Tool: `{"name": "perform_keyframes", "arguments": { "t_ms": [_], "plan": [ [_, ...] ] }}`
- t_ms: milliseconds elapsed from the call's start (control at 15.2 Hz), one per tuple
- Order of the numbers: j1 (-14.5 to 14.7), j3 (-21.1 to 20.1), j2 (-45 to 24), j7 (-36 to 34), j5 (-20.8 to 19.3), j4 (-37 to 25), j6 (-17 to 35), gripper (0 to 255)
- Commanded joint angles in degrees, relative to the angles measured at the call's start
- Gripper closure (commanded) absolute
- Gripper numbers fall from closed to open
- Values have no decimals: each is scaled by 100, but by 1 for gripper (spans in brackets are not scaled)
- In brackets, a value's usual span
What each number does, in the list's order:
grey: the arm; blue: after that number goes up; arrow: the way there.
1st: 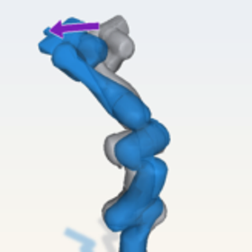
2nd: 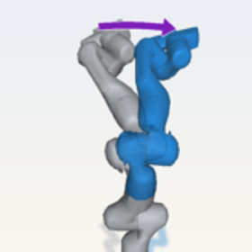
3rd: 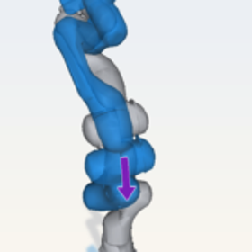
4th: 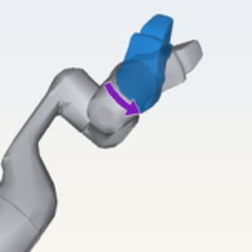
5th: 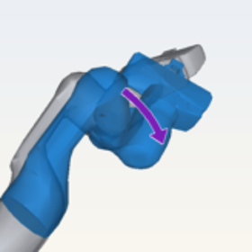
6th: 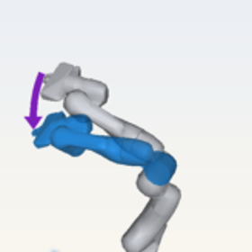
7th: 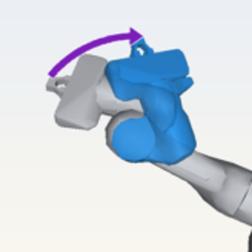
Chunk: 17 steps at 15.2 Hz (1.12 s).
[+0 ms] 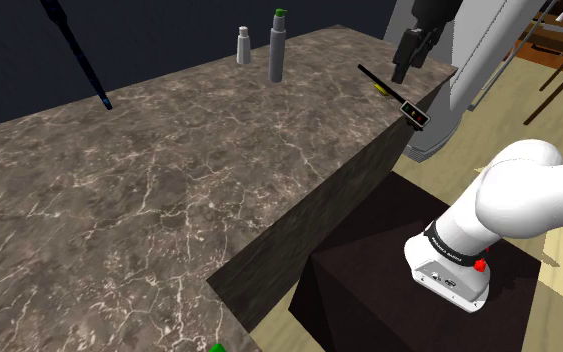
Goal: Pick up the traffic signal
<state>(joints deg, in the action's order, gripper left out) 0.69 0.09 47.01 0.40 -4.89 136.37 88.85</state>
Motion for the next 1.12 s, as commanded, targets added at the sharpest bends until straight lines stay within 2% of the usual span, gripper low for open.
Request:
{"name": "perform_keyframes", "arguments": {
  "t_ms": [0,528,1056],
  "plan": [
    [0,0,0,0,0,0,0,0],
    [-569,220,-392,-177,-996,756,1585,0],
    [-1302,478,-1223,-627,-2118,1034,3202,0]
  ]
}}
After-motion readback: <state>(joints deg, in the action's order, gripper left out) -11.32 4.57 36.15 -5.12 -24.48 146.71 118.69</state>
